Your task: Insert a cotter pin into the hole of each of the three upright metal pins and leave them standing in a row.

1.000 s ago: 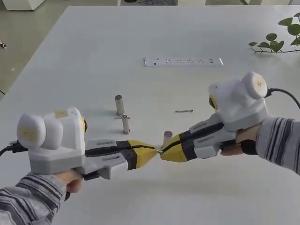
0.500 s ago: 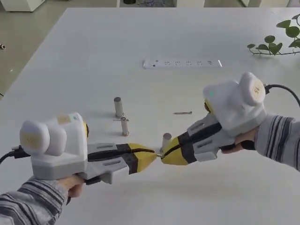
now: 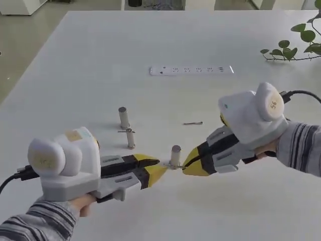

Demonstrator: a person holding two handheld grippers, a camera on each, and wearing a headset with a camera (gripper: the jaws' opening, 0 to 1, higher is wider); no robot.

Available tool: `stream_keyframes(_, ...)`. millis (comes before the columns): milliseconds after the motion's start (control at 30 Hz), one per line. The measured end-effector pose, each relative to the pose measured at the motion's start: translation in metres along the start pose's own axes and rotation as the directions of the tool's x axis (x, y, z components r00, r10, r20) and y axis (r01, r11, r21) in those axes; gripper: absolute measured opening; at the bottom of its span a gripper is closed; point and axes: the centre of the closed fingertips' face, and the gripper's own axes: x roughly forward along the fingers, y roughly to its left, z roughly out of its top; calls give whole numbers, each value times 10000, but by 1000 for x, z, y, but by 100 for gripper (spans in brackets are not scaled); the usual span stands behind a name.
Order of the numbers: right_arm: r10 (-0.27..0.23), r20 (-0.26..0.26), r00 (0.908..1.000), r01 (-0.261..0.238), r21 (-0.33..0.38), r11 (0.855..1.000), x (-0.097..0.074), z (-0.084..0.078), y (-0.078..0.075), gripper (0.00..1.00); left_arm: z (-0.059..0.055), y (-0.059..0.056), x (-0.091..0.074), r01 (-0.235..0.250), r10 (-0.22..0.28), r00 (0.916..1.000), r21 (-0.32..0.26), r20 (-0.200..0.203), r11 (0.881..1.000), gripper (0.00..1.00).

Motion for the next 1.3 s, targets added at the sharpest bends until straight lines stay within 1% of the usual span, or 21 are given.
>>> stream_keyframes(67, -191, -144, 9997, 191, 14, 9998, -2, -4, -4, 0, -1, 3, 2, -288, 288, 9996, 144, 51, 9995, 13)
stream_keyframes(167, -390, -344, 9986, 391, 37, 9992, -6, -10, -12, 0, -6, 7, 5, -755, 764, 9970, 522, -157, 9958, 17)
stream_keyframes(233, -480, -491, 9976, 483, 53, 9988, -8, -13, -14, 0, -9, 8, 8, -937, 948, 9953, 528, -185, 9942, 17)
stream_keyframes(267, -582, -596, 9965, 587, 68, 9983, -10, -17, -19, 0, -9, 8, 9, -1022, 1031, 9945, 524, -158, 9934, 18)
stream_keyframes(300, -621, -663, 9959, 628, 77, 9980, -11, -19, -21, 0, -9, 11, 10, -1243, 1253, 9920, 554, -136, 9907, 19)
stream_keyframes(367, -692, -777, 9946, 698, 52, 9975, -13, -21, -23, 0, -11, 14, 13, -1549, 1563, 9876, 651, -172, 9858, 19)
stream_keyframes(400, -736, -880, 9934, 743, 40, 9972, -15, -24, -26, 0, -11, 15, 14, -1621, 1637, 9863, 694, -181, 9843, 20)
stream_keyframes(433, -761, -985, 9922, 765, -3, 9971, -16, -27, -27, 0, -12, 17, 16, -1798, 1815, 9832, 720, -180, 9811, 20)
stream_keyframes(500, -833, -1168, 9897, 833, -45, 9965, -18, -30, -30, 0, -13, 18, 19, -1936, 1959, 9803, 759, -251, 9781, 20)
stream_keyframes(600, -894, -1297, 9875, 896, -44, 9960, -19, -33, -32, 0, -16, 23, 25, -2179, 2224, 9741, 906, -421, 9718, 21)
stream_keyframes(700, -993, -1543, 9830, 997, -53, 9950, -19, -39, -37, 0, -17, 28, 30, -2477, 2521, 9669, 923, -386, 9644, 22)
stream_keyframes(833, -973, -1703, 9806, 970, -105, 9952, -18, -43, -40, 0, -19, 31, 39, -2611, 2661, 9627, 898, -482, 9611, 22)
stream_keyframes(900, -954, -1784, 9793, 953, -93, 9954, -17, -45, -43, 0, -20, 32, 42, -2649, 2721, 9605, 1073, -587, 9583, 22)
stream_keyframes(967, -924, -1918, 9771, 914, -140, 9957, -16, -48, -45, 0, -19, 33, 46, -2661, 2738, 9598, 1093, -622, 9577, 22)
stream_keyframes(1000, -905, -1958, 9765, 893, -149, 9959, -16, -49, -46, 0, -20, 35, 48, -2712, 2793, 9579, 1095, -672, 9563, 22)
stream_keyframes(1067, -887, -1954, 9767, 885, -95, 9960, -16, -50, -48, 0, -21, 37, 51, -2737, 2822, 9566, 1083, -722, 9557, 22)
stream_keyframes(1200, -840, -2000, 9762, 830, -135, 9965, -16, -50, -50, 0, -24, 42, 58, -2860, 2948, 9515, 1005, -882, 9529, 22)
stream_keyframes(1300, -783, -1944, 9778, 777, -111, 9969, -15, -49, -50, 0, -27, 44, 62, -2912, 2999, 9489, 934, -984, 9521, 22)
